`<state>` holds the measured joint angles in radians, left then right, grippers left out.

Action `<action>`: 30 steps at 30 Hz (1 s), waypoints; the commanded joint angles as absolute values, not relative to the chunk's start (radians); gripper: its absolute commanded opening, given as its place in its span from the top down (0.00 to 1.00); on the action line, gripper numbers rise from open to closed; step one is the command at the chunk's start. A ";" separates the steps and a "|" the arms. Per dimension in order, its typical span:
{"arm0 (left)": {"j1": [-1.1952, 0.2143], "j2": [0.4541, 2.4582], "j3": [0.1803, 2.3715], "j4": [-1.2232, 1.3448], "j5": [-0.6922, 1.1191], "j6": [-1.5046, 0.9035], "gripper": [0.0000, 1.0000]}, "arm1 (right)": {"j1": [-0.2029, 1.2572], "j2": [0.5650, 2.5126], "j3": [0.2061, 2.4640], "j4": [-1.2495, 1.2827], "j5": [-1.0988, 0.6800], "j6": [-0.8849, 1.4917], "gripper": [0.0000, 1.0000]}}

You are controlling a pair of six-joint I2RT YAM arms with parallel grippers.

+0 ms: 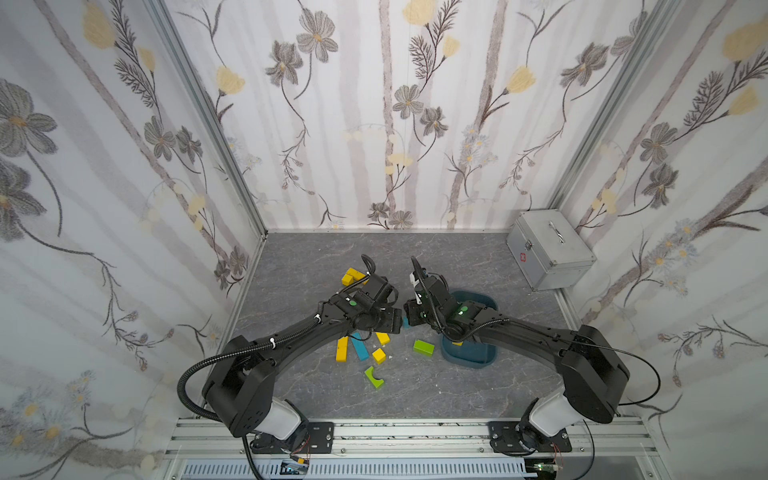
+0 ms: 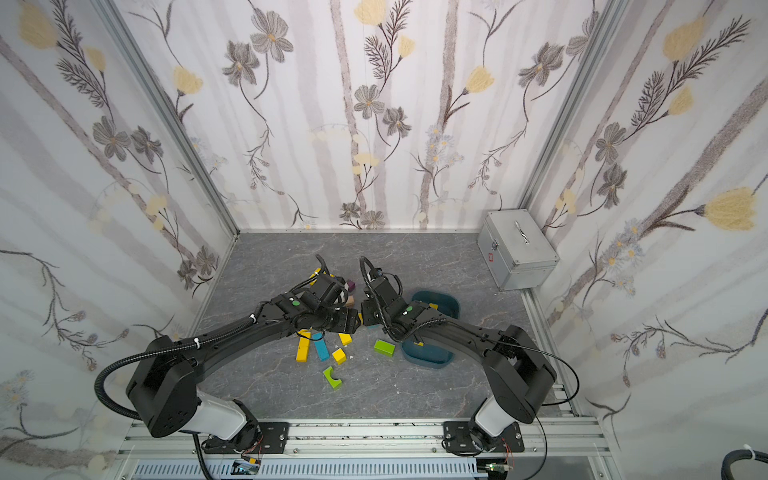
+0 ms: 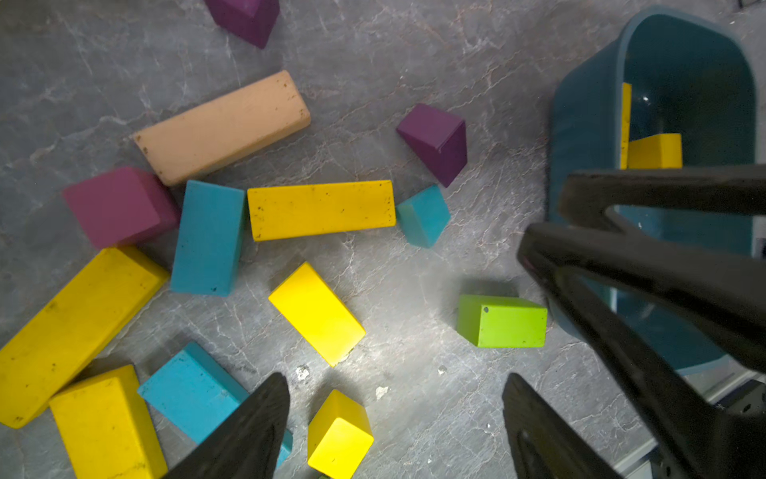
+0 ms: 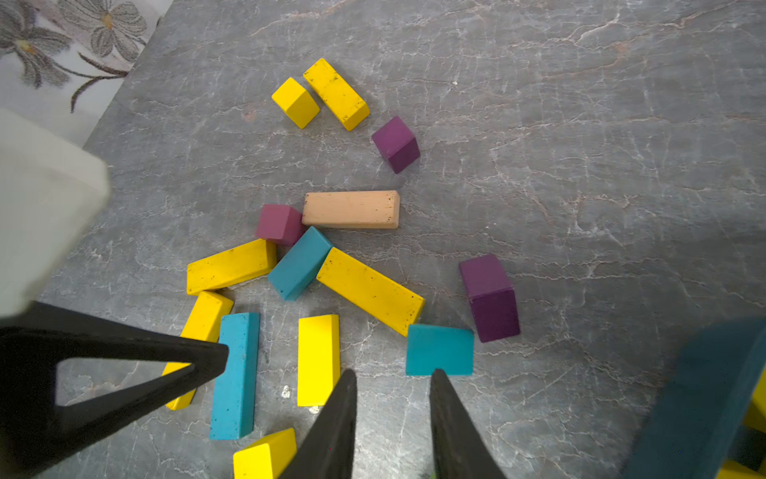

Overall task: Pick out the yellow building blocks
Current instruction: Pick up the building block from the center of the board.

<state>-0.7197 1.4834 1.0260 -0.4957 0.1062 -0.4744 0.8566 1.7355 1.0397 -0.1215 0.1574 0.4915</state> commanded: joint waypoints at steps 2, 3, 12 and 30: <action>-0.719 1.501 1.004 -0.497 0.088 -0.543 0.19 | 0.860 1.747 1.048 -0.083 0.155 0.474 0.67; -0.719 1.509 1.006 -0.499 0.089 -0.543 0.19 | 0.860 1.747 1.048 -0.082 0.155 0.474 0.67; -0.719 1.578 1.027 -0.529 0.068 -0.543 0.21 | 0.862 1.736 1.045 -0.100 0.194 0.486 0.67; -0.719 1.682 1.044 -0.520 0.093 -0.556 0.24 | 0.870 1.671 1.007 -0.119 0.250 0.496 0.65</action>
<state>-0.7200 1.6794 1.0485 -0.5186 0.0906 -0.5335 0.8669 1.6825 1.0153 -0.1257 0.2302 0.4854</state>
